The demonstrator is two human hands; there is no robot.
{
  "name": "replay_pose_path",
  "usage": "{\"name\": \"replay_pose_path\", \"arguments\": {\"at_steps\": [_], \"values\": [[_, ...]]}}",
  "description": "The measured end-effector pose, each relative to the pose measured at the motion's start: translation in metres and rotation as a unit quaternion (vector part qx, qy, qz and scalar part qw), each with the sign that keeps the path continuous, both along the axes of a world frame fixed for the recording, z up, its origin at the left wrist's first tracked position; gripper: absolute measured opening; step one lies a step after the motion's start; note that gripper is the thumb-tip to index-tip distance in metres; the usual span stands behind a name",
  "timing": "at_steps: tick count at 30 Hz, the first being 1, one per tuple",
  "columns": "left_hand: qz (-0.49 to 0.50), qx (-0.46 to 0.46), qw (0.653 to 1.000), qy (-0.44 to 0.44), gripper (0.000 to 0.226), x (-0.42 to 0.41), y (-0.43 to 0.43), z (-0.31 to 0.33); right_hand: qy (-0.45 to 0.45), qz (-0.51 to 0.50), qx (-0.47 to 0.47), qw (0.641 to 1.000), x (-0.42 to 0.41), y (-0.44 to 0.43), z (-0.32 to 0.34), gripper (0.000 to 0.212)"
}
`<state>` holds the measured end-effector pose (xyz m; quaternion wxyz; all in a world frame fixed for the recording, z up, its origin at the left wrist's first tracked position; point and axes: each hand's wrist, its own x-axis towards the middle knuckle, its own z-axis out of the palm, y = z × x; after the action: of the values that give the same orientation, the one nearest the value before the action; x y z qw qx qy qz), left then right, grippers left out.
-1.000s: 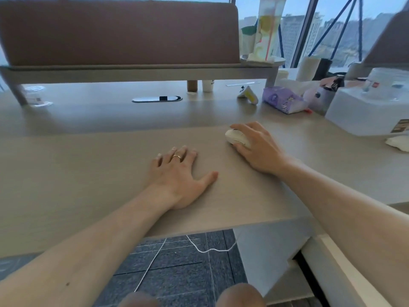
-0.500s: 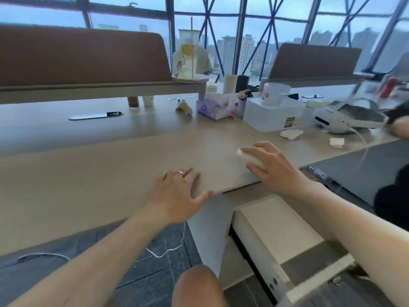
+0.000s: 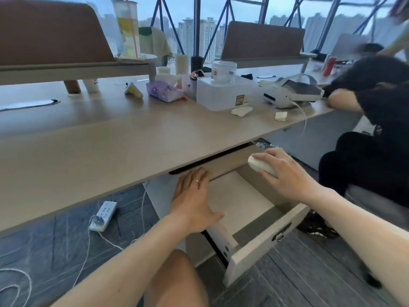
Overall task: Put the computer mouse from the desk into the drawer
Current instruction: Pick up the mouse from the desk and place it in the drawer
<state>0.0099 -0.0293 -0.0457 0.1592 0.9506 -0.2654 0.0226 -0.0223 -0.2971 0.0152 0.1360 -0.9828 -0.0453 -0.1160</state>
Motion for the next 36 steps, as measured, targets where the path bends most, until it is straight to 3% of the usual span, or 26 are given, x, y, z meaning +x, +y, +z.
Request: {"name": "replay_pose_path", "arguments": {"at_steps": [4,15,21,36], "values": [[0.015,0.035,0.999,0.030,0.132,0.012,0.009,-0.014,0.030,-0.016,0.011,0.999,0.001,-0.005,-0.021,0.051],[0.017,0.014,1.000,-0.017,0.134,0.014,0.003,-0.027,0.145,-0.033,0.002,0.989,0.038,0.008,-0.070,0.042],[0.020,0.036,0.997,-0.068,0.130,0.016,0.003,-0.026,0.237,-0.027,0.022,0.971,0.064,0.018,-0.099,0.064],[0.017,0.052,0.995,-0.086,0.131,0.021,0.004,-0.027,0.305,-0.050,-0.058,0.949,0.078,0.025,-0.131,0.072]]}}
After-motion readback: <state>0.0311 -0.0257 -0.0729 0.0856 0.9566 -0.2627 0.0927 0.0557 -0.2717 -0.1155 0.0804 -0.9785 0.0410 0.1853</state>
